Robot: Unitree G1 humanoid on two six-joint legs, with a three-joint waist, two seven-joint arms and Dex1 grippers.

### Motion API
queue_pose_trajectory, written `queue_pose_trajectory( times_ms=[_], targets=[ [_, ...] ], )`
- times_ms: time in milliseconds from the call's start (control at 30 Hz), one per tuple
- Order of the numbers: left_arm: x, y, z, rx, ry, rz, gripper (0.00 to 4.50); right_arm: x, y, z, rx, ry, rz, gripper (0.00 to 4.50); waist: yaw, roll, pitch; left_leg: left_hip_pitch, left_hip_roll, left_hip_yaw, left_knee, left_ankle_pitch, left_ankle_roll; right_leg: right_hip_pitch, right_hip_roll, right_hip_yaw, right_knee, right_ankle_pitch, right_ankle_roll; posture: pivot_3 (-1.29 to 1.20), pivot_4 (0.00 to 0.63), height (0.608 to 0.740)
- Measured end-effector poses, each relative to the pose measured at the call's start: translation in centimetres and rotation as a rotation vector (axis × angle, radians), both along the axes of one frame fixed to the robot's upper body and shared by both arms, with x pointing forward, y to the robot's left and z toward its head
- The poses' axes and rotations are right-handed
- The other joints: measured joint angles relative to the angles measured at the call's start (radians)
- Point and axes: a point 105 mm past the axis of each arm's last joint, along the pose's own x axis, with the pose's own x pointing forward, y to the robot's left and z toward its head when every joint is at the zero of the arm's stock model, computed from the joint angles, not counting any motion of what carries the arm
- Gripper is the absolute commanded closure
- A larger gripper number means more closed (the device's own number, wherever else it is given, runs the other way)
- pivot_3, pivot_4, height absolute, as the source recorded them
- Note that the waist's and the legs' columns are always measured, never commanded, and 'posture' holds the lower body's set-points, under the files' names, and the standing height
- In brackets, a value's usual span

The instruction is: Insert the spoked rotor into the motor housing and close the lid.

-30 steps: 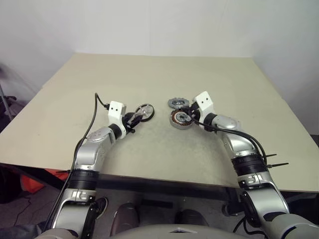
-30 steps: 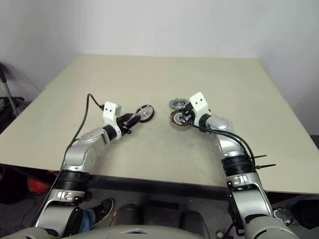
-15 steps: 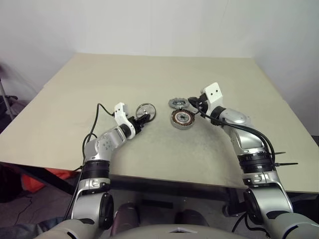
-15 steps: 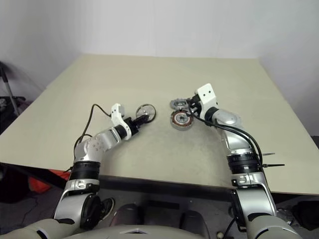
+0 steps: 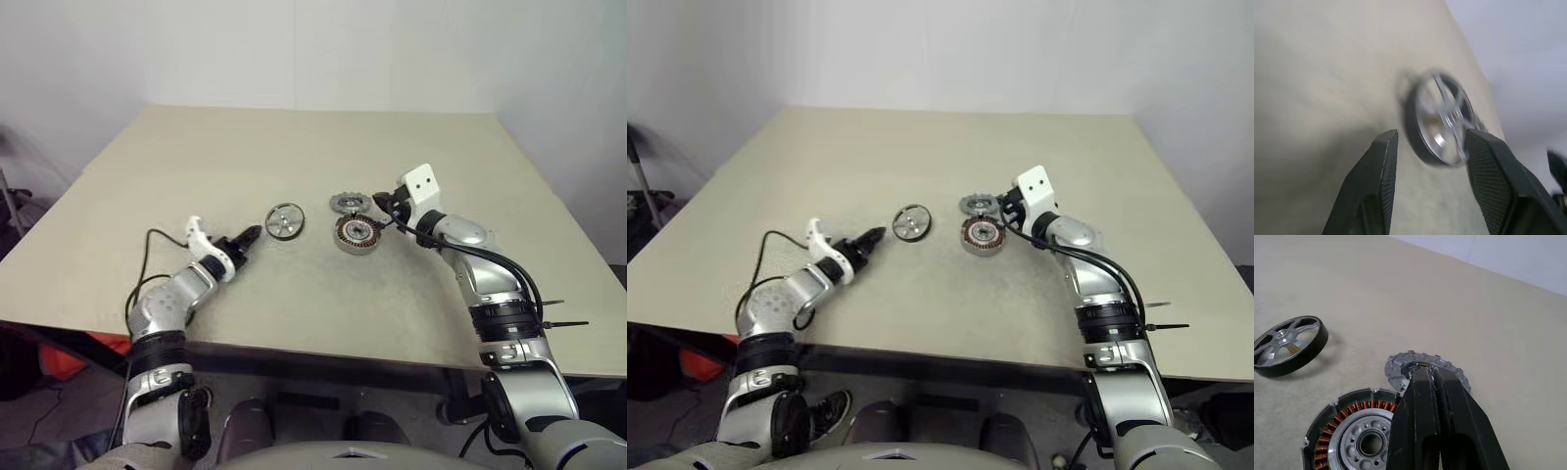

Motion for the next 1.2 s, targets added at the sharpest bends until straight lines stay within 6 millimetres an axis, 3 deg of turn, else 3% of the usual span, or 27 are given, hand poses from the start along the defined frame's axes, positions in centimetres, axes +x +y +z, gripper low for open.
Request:
queue_pose_trajectory(
  times_ms=[200, 600, 833, 933, 1067, 1200],
  targets=[
    [0.2, -0.3, -1.0, 0.001, 0.048, 0.016, 2.21, 0.0, 0.1, 0.0, 0.0, 0.001, 0.004, 4.46, 0.003, 0.0, 0.0, 0.0, -0.001, 0.0, 0.0, 0.0, 0.0, 0.001, 0.0, 0.0, -0.002, 0.0, 0.0, 0.0, 0.0, 0.74],
    [3.2, -7.6, -0.6, -0.026, 0.088, -0.087, 2.21, -0.1, 0.0, -0.2, -0.002, 0.004, -0.001, 4.46, 0.005, -0.001, 0.001, 0.0, -0.001, 0.0, 0.0, 0.0, 0.0, 0.001, -0.001, 0.0, -0.002, 0.0, 0.001, 0.0, 0.0, 0.74],
    [3.8, -8.4, -0.5, -0.034, 0.085, -0.084, 2.21, 0.0, -0.5, -0.1, -0.011, 0.001, -0.017, 4.46, 0.006, -0.001, 0.001, -0.001, -0.001, 0.0, 0.0, 0.0, 0.0, 0.001, 0.0, 0.0, -0.003, 0.0, 0.001, 0.0, 0.0, 0.74],
    [3.8, -8.6, -0.7, -0.04, 0.085, -0.08, 2.81, 0.0, -0.6, -0.2, -0.012, 0.002, -0.023, 4.5, 0.006, -0.001, 0.001, -0.001, -0.001, 0.0, 0.0, 0.0, 0.001, 0.001, -0.001, 0.0, -0.003, 0.0, 0.001, 0.0, 0.0, 0.74],
    [3.6, -9.2, -0.2, -0.082, 0.053, -0.107, 4.05, 0.0, -0.6, -0.2, -0.012, 0.0, -0.029, 4.5, 0.007, -0.001, 0.001, -0.001, -0.001, 0.0, 0.0, 0.0, 0.001, 0.001, -0.001, 0.0, -0.003, 0.0, 0.001, 0.0, 0.0, 0.74],
    [3.6, -9.0, -0.1, -0.078, 0.048, -0.109, 4.08, 0.0, -0.8, -0.2, -0.017, -0.002, -0.038, 4.5, 0.006, -0.001, 0.001, 0.0, -0.001, 0.0, 0.0, 0.0, 0.001, 0.001, -0.001, 0.0, -0.003, 0.0, 0.001, 0.0, 0.0, 0.74]
  ],
)
